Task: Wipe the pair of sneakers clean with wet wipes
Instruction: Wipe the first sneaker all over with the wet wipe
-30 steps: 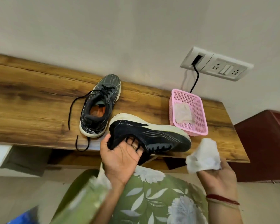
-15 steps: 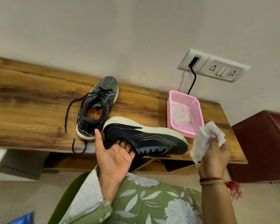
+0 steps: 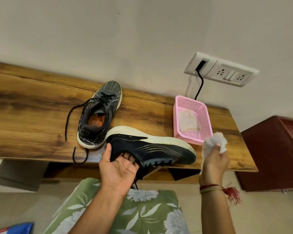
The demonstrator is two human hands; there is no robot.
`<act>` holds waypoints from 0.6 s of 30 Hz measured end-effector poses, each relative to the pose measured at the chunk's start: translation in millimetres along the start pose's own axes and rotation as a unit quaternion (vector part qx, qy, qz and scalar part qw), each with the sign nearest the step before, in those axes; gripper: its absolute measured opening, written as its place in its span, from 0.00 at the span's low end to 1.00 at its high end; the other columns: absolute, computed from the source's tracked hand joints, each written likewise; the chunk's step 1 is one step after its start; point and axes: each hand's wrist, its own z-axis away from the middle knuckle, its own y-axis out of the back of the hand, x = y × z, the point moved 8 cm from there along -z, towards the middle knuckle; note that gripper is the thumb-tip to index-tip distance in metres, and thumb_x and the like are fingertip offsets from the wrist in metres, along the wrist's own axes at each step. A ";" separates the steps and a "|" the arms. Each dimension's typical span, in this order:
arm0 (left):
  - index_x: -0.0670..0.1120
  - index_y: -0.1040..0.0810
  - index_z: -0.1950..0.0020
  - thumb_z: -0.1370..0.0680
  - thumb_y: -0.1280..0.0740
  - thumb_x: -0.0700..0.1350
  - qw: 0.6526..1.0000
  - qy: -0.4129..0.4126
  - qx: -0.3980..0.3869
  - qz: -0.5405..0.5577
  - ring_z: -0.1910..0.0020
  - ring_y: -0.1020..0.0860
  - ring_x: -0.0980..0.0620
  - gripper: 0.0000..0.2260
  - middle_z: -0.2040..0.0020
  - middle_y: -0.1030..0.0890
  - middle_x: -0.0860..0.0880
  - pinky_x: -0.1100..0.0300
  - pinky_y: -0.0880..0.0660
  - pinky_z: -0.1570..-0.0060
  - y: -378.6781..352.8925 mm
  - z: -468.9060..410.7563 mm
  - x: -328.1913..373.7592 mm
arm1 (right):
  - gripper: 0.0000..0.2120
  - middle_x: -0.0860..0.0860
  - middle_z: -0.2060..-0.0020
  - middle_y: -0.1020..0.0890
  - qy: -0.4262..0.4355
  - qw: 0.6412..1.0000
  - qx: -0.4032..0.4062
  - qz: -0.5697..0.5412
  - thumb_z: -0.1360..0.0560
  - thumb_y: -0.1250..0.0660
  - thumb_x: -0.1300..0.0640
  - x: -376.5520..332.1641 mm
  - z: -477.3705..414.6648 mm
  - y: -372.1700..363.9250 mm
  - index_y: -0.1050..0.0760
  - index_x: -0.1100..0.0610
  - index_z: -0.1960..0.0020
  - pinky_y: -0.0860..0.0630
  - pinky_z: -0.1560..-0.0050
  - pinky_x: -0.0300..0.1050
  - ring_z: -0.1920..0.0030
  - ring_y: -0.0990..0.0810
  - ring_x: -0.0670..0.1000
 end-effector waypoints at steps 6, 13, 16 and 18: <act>0.41 0.25 0.35 0.23 0.42 0.58 1.000 -0.004 0.002 0.007 0.38 0.24 0.45 0.25 0.41 0.20 0.43 0.47 0.34 0.32 -1.5 -0.2 0.9 | 0.16 0.50 0.45 0.23 0.157 0.962 -0.114 0.190 0.19 0.45 0.55 5.6 34.3 -39.6 0.28 0.53 0.34 0.26 0.52 0.46 0.45 0.25 0.53; 0.42 0.23 0.39 0.26 0.39 0.57 1.000 -0.016 -0.017 0.016 0.43 0.20 0.44 0.24 0.41 0.19 0.43 0.42 0.24 0.46 -0.7 1.1 -1.1 | 0.21 0.54 0.28 0.36 0.196 0.920 -0.129 0.313 0.20 0.45 0.59 16.4 44.9 -47.4 0.38 0.58 0.27 0.47 0.29 0.47 0.26 0.43 0.54; 0.43 0.24 0.38 0.27 0.39 0.56 1.000 -0.018 -0.024 0.006 0.39 0.23 0.45 0.24 0.39 0.20 0.43 0.46 0.31 0.35 -3.2 3.0 -3.8 | 0.22 0.52 0.27 0.39 0.201 0.913 -0.127 0.333 0.19 0.46 0.58 18.9 49.2 -50.5 0.41 0.58 0.26 0.47 0.30 0.45 0.25 0.47 0.51; 0.43 0.24 0.36 0.27 0.39 0.56 0.999 -0.019 -0.031 0.004 0.39 0.23 0.45 0.25 0.41 0.19 0.44 0.46 0.31 0.35 -4.8 3.5 -4.8 | 0.21 0.52 0.27 0.38 0.205 0.910 -0.126 0.338 0.19 0.45 0.59 19.4 48.8 -53.0 0.40 0.58 0.27 0.46 0.30 0.45 0.25 0.46 0.51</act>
